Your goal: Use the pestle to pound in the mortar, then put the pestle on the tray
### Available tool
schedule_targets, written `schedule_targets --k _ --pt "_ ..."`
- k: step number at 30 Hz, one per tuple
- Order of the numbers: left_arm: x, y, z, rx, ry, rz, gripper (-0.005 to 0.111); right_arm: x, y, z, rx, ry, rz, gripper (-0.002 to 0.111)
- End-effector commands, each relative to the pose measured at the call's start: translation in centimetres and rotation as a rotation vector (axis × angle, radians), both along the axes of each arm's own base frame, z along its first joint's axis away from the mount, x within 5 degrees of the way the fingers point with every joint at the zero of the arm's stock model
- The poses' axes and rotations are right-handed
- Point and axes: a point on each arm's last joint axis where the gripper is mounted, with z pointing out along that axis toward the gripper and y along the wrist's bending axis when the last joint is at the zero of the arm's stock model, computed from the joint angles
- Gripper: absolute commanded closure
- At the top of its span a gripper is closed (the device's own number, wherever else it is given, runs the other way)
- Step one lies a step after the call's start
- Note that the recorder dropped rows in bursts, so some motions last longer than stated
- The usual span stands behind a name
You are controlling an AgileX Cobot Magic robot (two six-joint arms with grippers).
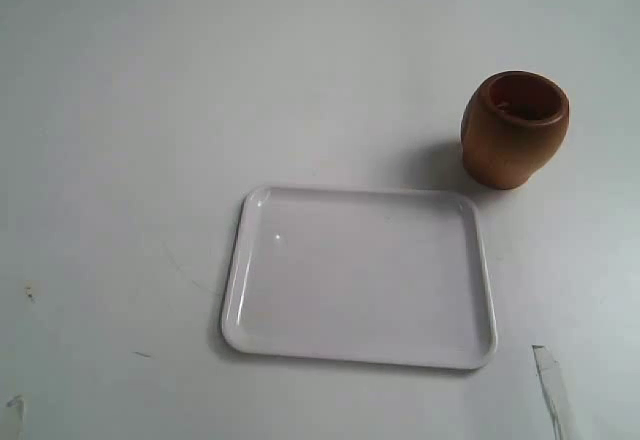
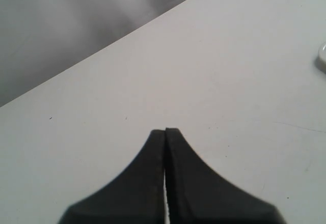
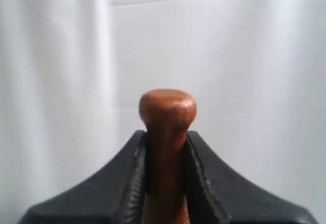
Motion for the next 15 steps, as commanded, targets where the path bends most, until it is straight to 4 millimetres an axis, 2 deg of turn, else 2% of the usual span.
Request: schedule_targets --k 1,3,9,15 --pt "0.0 -0.1 0.0 -0.015 -0.004 -0.006 0.107 -2.1 2.3 -3.6 0.044 0.100 0.339 0.108" --pt "0.0 -0.1 0.0 -0.015 -0.004 -0.006 0.107 -2.6 2.1 -5.1 0.110 0.110 0.336 0.108" --pt "0.0 -0.1 0.0 -0.015 -0.004 -0.006 0.107 -4.0 1.9 -10.1 0.045 0.212 0.296 0.108" --pt "0.0 -0.1 0.0 -0.015 -0.004 -0.006 0.107 -5.5 1.0 -12.9 0.006 0.139 0.189 0.108"
